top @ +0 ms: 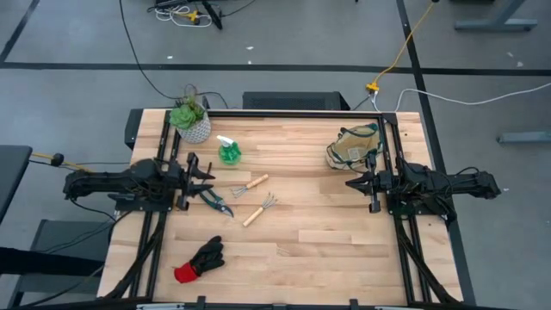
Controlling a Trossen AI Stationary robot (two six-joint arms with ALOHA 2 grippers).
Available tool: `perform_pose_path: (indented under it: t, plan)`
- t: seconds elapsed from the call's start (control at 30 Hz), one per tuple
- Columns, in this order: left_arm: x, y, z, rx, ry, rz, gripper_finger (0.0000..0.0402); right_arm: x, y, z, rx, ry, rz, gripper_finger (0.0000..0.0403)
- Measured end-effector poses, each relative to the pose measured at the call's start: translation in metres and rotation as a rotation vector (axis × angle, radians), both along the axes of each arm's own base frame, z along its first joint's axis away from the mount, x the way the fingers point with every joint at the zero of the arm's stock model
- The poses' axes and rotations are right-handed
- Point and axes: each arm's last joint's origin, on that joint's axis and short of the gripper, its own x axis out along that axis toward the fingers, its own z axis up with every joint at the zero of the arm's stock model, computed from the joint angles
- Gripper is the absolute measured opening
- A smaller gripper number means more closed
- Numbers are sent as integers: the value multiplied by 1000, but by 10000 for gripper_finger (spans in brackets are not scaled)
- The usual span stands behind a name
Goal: Pick & Place Garden tools in Gardening bag
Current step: Put the green spray bottle into the brown gardening bag
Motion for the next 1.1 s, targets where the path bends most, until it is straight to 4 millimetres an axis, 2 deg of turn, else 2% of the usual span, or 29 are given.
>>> perform_pose_path:
  t: [0.37, 0.67, 1.1]
  plan:
    - [-1, 0, 4, -2, -25, 2, 128, 0, 0, 0, 0, 0, 0, 20]
    - [-5, 0, 21, -3, -76, 4, 128, 0, 0, 0, 0, 1, 0, 20]
    - [-9, 0, 35, -57, -112, 2, 128, 0, 0, 0, 0, 1, 0, 20]
